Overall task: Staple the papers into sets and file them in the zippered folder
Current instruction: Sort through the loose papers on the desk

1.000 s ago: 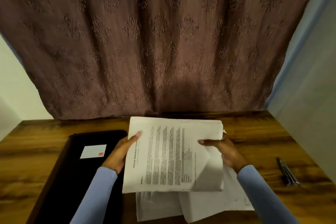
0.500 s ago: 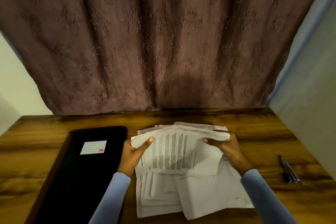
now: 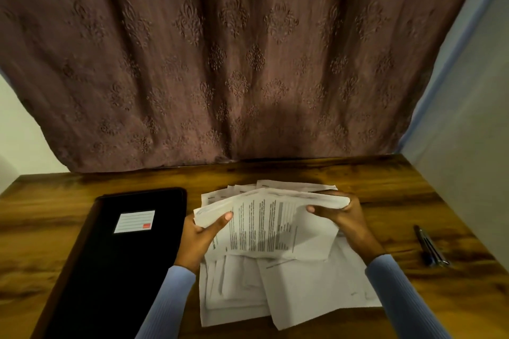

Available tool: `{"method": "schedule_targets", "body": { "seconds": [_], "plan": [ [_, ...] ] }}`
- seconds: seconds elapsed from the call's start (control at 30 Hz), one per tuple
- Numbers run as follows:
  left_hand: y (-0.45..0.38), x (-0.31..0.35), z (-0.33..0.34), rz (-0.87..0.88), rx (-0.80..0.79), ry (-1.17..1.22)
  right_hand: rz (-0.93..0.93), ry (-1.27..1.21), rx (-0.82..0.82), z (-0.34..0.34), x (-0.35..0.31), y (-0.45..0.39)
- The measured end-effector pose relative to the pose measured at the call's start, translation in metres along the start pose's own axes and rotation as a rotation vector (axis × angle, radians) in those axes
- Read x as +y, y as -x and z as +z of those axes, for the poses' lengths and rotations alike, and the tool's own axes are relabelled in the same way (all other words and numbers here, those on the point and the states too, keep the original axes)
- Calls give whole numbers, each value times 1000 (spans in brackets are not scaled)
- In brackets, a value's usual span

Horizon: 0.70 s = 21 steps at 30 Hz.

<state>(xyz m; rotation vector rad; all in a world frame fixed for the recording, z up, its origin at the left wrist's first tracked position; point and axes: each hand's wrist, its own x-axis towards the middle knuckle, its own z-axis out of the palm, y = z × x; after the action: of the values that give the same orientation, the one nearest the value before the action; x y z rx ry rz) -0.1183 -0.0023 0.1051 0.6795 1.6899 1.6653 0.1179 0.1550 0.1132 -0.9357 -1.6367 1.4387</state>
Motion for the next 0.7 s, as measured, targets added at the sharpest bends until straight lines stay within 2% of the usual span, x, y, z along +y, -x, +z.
{"method": "schedule_targets", "body": {
  "seconds": [0.43, 0.7],
  "plan": [
    [-4, -4, 5, -8, 44, 25, 89, -122, 67, 2, 5, -2],
    [-13, 15, -2, 17, 62, 80, -83, -29, 77, -16, -36, -17]
  ]
}}
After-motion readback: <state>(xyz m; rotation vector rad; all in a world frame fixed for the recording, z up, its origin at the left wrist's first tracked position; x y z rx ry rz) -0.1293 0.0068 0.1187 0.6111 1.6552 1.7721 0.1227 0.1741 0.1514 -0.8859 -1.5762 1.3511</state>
